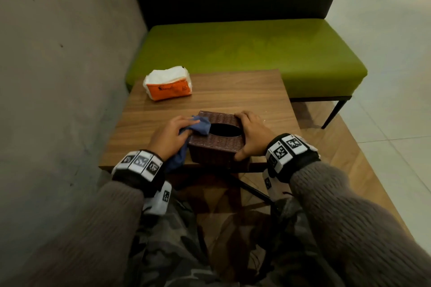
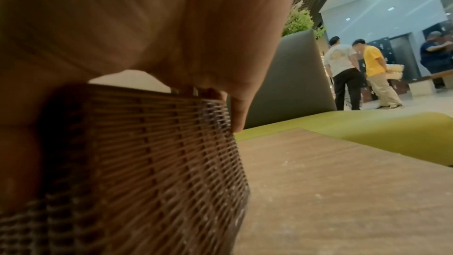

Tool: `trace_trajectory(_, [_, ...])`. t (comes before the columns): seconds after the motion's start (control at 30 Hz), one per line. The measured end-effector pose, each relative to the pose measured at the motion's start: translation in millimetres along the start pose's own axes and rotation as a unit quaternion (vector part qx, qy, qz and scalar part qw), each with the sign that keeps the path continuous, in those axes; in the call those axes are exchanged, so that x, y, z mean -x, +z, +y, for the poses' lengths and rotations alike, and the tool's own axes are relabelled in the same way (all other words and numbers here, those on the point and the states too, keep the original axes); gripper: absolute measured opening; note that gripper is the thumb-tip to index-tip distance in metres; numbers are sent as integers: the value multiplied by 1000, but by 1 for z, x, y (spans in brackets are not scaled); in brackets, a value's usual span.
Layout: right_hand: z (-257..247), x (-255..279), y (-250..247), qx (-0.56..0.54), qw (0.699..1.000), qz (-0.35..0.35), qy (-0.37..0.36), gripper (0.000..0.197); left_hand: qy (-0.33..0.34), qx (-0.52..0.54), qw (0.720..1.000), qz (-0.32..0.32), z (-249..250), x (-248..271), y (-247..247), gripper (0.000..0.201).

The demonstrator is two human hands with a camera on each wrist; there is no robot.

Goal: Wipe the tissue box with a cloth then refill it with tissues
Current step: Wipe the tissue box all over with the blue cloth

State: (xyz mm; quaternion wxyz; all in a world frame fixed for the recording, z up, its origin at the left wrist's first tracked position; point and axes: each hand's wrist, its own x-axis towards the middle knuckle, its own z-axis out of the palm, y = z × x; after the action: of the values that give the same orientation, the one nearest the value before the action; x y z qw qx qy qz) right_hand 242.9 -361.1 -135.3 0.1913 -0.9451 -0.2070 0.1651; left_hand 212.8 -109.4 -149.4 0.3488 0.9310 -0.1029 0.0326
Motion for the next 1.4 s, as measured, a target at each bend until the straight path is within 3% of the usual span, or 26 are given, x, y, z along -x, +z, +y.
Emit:
trace_trajectory(0.13, [1, 5, 13, -40, 998, 52, 5, 123, -45, -151, 988, -11, 26, -41, 19, 33])
trace_trajectory(0.27, [5, 7, 13, -53, 997, 63, 4, 122, 61, -159, 985, 0, 40, -15, 33, 36])
trace_trajectory(0.33, [6, 10, 14, -71, 996, 59, 6, 122, 7, -171, 985, 6, 23, -13, 20, 36])
trace_trajectory(0.4, [6, 11, 17, -89, 994, 57, 13, 124, -94, -177, 980, 0, 2, -17, 10, 38])
trace_trajectory(0.5, [5, 12, 19, -89, 994, 58, 18, 125, -177, -11, 984, -16, -3, -6, 21, 36])
trace_trajectory(0.57, [6, 12, 17, -86, 994, 60, 13, 126, -208, 65, 975, 44, 2, 6, 29, 33])
trace_trajectory(0.63, [5, 13, 18, -79, 995, 59, 14, 126, -227, 72, 961, 143, 7, 8, 23, 28])
trace_trajectory(0.7, [2, 12, 21, -68, 995, 69, 16, 126, -200, 64, 954, 214, 18, -5, 11, 24])
trace_trajectory(0.73, [0, 12, 22, -66, 995, 76, 17, 126, -171, 52, 961, 213, 26, -14, 8, 24])
trace_trajectory(0.8, [-2, 11, 27, -75, 993, 91, 18, 127, -137, -14, 980, 144, 42, -30, 13, 29])
trace_trajectory(0.87, [-3, 12, 31, -110, 989, 99, 26, 131, -150, -99, 981, 71, 52, -39, 27, 33])
trace_trajectory(0.93, [-4, 14, 34, -159, 981, 111, 30, 138, -140, -98, 983, 70, 65, -41, 39, 31])
trace_trajectory(1.0, [-3, 15, 38, -191, 974, 118, 31, 140, -77, -81, 992, 64, 78, -36, 52, 28])
trace_trajectory(1.07, [-2, 16, 45, -195, 971, 139, 12, 132, 25, -88, 996, 17, 92, -26, 65, 28])
trace_trajectory(1.13, [-1, 18, 50, -200, 966, 166, -4, 123, 101, -111, 988, -35, 98, -14, 69, 31])
trace_trajectory(1.2, [-1, 21, 48, -236, 958, 161, 7, 131, 139, -188, 971, -57, 88, -14, 60, 40])
trace_trajectory(1.27, [1, 21, 42, -248, 960, 132, 15, 145, 82, -261, 961, -37, 73, -26, 50, 44])
trace_trajectory(1.33, [2, 18, 39, -232, 965, 122, 14, 150, -2, -227, 974, -6, 67, -40, 49, 42])
trace_trajectory(1.4, [5, 18, 38, -228, 966, 117, 11, 150, 27, -153, 988, -13, 75, -41, 61, 40])
